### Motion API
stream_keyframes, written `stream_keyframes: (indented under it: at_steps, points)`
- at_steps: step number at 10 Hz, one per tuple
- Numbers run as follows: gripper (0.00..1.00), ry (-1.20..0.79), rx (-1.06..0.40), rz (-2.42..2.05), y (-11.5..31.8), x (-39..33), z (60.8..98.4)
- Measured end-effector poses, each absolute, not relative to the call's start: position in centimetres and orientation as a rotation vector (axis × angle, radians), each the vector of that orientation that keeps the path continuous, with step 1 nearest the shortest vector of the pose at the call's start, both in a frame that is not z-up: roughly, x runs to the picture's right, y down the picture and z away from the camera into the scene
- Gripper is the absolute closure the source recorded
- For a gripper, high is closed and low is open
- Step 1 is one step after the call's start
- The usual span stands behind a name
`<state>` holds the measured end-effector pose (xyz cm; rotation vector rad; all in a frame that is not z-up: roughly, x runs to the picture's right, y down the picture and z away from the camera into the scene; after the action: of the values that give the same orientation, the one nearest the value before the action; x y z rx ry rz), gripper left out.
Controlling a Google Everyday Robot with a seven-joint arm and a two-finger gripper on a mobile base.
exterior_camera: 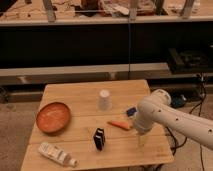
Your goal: Knock the eraser over
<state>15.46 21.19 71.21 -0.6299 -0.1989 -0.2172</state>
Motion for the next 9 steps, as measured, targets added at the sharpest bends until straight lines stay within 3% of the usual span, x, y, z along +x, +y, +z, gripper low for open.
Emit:
stream_keyframes:
  at_steps: [5,8,9]
  points:
    - [0.23,-0.214,-0.633,-0.246,22.0,13.9,71.8]
    - [0.5,-0.22,-0.638,-0.261,22.7,13.4,72.2]
    - [0.53,-0.22,-0.637,-0.265,22.6,12.8,72.2]
